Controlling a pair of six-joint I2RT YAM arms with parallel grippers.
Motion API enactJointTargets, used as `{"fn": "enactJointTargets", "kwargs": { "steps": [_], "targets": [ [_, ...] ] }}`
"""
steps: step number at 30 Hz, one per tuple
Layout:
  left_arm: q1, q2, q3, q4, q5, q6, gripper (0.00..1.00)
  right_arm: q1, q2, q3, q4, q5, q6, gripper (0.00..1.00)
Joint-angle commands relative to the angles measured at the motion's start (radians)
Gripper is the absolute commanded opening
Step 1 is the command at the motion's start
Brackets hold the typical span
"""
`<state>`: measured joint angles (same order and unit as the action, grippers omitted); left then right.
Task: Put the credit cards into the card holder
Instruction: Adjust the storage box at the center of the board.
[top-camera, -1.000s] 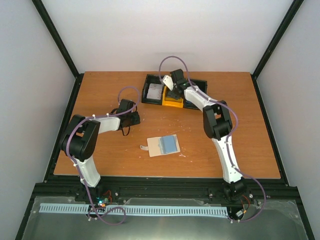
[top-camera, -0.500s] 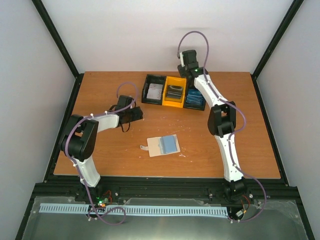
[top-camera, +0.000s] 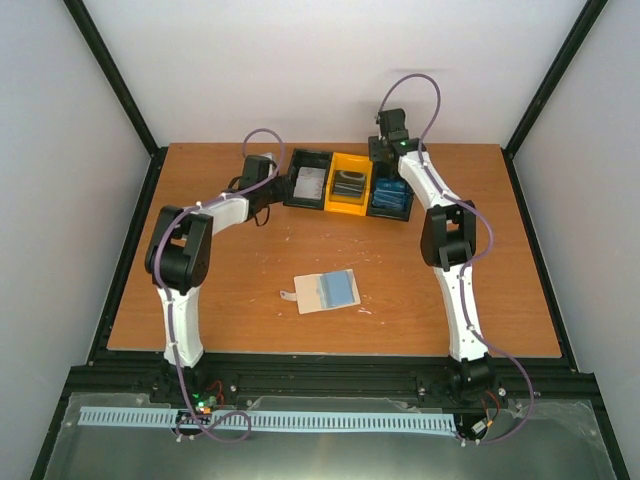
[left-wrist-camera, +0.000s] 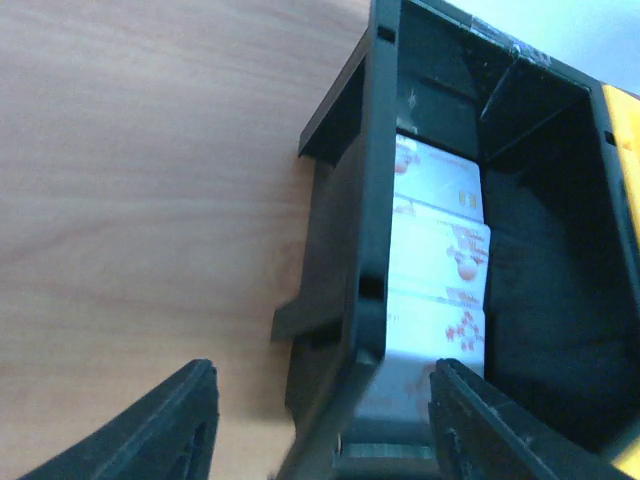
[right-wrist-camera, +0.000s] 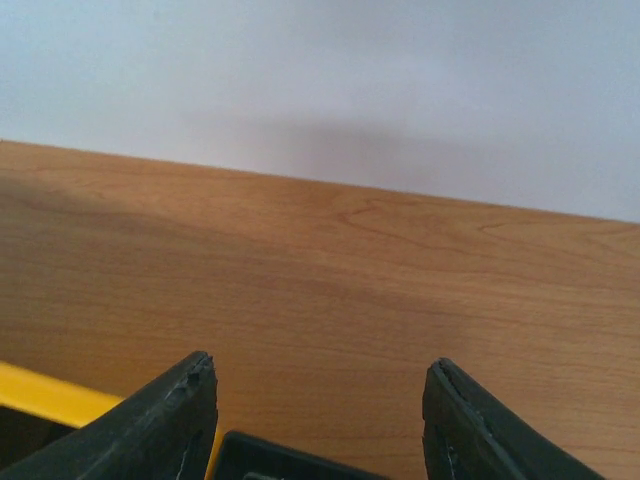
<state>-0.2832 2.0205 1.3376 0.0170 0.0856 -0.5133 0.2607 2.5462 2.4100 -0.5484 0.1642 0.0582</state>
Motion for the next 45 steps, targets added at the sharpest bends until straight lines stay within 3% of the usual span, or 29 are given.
{"fn": "enactJointTargets", "kwargs": {
  "steps": [1,9,15,25,29,38,45],
  "targets": [
    [0.006,0.103,0.143,-0.007,-0.022,0.091,0.53,0.007,-0.069,-0.055,0.007,-0.048,0.041,0.56],
    [0.005,0.154,0.175,0.005,0.019,0.169,0.15,0.006,-0.13,-0.114,-0.018,-0.108,-0.015,0.53],
    [0.005,0.116,0.115,0.006,0.063,0.235,0.02,0.01,-0.24,-0.231,-0.035,-0.309,-0.178,0.49],
    [-0.033,-0.054,-0.091,0.015,0.091,0.249,0.01,0.082,-0.466,-0.606,-0.094,-0.466,-0.564,0.49],
    [-0.064,-0.113,-0.176,0.027,0.08,0.221,0.01,0.138,-0.496,-0.696,-0.139,-0.416,-0.648,0.49],
    [-0.093,-0.215,-0.314,0.059,0.079,0.173,0.01,0.196,-0.449,-0.705,-0.123,-0.296,-0.712,0.47],
    [-0.093,-0.233,-0.333,0.054,0.077,0.18,0.01,0.214,-0.395,-0.687,-0.129,-0.27,-0.749,0.47]
  ]
}}
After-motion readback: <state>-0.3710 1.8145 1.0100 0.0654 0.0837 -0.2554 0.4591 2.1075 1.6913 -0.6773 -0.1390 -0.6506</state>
